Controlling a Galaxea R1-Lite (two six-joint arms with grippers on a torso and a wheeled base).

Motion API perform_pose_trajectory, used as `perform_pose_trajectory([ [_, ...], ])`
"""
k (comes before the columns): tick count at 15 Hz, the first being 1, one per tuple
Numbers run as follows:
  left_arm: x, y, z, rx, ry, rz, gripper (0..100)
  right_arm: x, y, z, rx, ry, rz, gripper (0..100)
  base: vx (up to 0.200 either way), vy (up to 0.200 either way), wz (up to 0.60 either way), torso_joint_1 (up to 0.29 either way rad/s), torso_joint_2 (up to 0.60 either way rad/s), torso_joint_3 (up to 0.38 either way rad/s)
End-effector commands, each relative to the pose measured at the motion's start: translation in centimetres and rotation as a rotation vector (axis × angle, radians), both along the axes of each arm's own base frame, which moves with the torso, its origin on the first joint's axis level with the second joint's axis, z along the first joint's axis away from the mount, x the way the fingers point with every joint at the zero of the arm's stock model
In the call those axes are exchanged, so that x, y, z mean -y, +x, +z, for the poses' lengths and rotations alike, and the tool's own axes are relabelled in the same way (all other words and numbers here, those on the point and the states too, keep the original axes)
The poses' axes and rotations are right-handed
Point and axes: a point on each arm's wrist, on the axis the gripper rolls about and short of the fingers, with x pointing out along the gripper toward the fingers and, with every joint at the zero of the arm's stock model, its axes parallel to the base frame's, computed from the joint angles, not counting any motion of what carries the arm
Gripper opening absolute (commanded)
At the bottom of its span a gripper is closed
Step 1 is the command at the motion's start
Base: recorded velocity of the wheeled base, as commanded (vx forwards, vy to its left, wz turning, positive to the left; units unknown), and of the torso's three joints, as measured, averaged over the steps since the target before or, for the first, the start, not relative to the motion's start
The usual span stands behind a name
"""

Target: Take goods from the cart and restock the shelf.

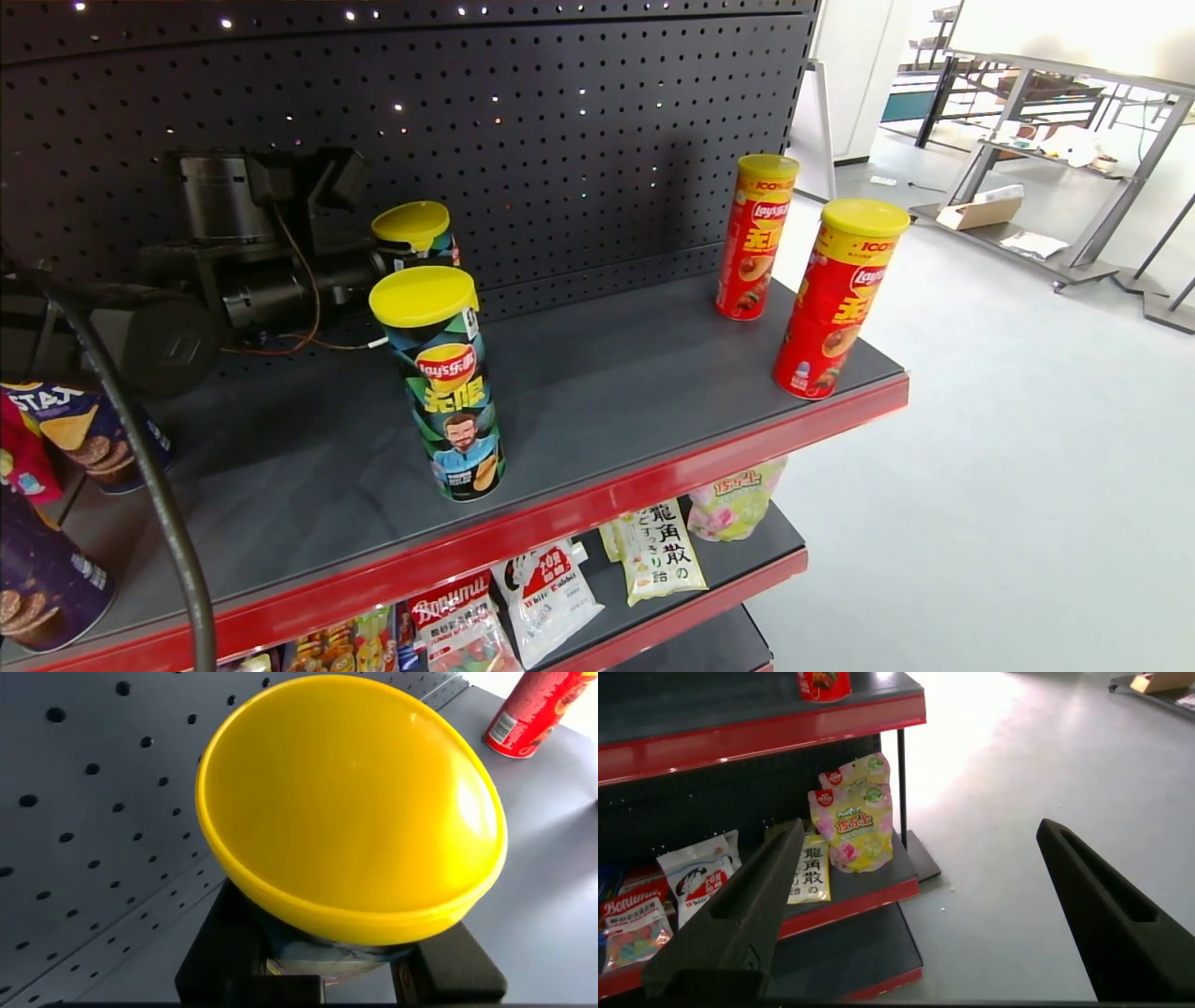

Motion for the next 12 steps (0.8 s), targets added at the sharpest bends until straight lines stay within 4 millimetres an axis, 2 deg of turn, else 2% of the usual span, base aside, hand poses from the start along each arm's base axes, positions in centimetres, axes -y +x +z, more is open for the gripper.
perform_pose_trajectory([
  [1, -0.02, -0.07, 0.07, 0.001, 0.0, 0.0, 0, 0.0, 0.0, 0.0, 0.001, 0.0, 0.001, 100, 0.0, 0.0, 0.0, 0.0, 0.0, 0.0],
  [6, -0.08, -0.08, -0.17, -0.005, 0.001, 0.002, 0, 0.0, 0.0, 0.0, 0.001, 0.0, 0.001, 100, 0.0, 0.0, 0.0, 0.0, 0.0, 0.0],
  [7, -0.1, -0.19, -0.4, -0.01, 0.008, 0.001, 100, 0.0, 0.0, 0.0, 0.001, 0.0, 0.001, 100, 0.0, 0.0, 0.0, 0.0, 0.0, 0.0],
  [12, -0.27, -0.48, -0.35, -0.006, 0.024, 0.002, 100, 0.0, 0.0, 0.0, 0.001, 0.0, 0.001, 100, 0.0, 0.0, 0.0, 0.0, 0.0, 0.0],
])
